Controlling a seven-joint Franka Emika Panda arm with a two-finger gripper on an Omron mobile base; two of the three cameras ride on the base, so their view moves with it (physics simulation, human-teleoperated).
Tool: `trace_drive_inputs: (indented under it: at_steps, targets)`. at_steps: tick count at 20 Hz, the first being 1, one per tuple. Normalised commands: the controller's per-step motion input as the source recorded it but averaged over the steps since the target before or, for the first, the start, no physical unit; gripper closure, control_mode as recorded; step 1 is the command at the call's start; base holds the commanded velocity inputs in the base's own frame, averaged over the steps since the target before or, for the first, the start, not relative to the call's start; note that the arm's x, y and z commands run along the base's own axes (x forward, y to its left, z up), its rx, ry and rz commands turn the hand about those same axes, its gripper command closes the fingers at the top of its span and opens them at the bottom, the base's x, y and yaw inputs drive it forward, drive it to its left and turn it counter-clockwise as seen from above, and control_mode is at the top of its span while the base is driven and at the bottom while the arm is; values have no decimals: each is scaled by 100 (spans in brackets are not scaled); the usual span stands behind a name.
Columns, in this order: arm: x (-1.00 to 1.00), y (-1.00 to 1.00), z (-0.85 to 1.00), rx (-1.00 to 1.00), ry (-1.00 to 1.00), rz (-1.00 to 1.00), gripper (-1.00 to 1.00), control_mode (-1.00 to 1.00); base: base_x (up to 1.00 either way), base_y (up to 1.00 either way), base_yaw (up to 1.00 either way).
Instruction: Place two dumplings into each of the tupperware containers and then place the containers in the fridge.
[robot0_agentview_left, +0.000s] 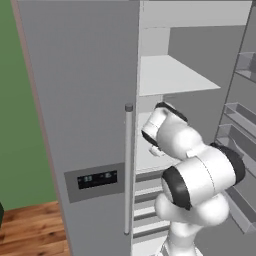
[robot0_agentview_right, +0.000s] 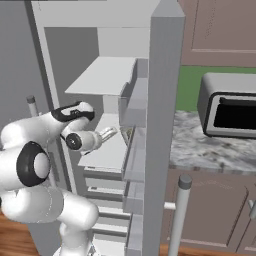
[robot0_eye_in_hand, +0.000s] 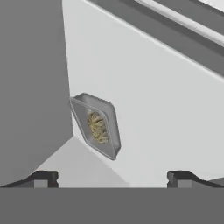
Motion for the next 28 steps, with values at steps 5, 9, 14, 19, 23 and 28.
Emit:
trace_drive_inputs:
  at_steps: [5,9,14,19,23,28]
  targets:
    - [-100,-69,44,3,7,27,-100,-100,0,0,0]
    - [-89,-77,78,12,4,29,-100,-100,0,0,0]
    - [-61,-36,73,8,5,25,-100,-100,0,0,0]
    - [-17,-16,41,0,1,21,-100,-100,0,0,0]
    - [-44,-7,0,0,-39,2,-100,-100,0,0,0]
    - [-100,44,-2,-22,-55,0,-100,-100,0,0,0]
